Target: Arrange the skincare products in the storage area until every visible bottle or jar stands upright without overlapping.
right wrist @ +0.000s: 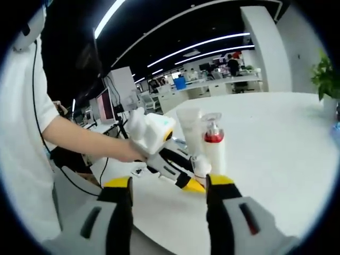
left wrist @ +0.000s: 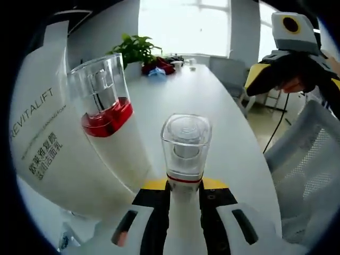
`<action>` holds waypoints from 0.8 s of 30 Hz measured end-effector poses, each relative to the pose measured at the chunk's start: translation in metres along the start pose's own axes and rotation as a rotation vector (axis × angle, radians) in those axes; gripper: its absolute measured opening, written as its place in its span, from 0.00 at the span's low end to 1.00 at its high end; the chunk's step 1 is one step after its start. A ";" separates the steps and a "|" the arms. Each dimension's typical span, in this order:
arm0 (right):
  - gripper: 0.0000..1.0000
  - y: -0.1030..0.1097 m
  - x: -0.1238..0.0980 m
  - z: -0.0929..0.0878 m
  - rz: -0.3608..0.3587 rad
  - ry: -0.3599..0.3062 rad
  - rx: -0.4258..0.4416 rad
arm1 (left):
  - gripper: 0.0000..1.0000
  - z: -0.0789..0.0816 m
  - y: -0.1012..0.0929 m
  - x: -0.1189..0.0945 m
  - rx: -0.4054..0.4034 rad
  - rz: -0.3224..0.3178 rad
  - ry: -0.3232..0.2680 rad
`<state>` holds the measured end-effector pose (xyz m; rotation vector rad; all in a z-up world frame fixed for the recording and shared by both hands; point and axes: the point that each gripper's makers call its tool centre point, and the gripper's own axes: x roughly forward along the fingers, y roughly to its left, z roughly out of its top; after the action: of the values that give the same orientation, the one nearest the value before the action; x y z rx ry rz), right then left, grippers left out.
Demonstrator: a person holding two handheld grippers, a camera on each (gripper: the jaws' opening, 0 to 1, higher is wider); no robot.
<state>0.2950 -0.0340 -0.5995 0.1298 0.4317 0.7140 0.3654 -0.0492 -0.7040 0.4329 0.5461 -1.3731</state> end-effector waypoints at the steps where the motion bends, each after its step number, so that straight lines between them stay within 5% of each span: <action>1: 0.56 0.000 0.000 0.000 0.000 0.000 0.000 | 0.17 0.000 0.000 0.000 0.001 0.000 0.000; 24: 0.57 0.002 0.001 -0.002 0.002 0.008 0.004 | 0.18 -0.001 0.006 0.000 0.001 -0.008 0.007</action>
<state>0.2936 -0.0324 -0.6009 0.1314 0.4409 0.7162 0.3712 -0.0475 -0.7053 0.4371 0.5531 -1.3799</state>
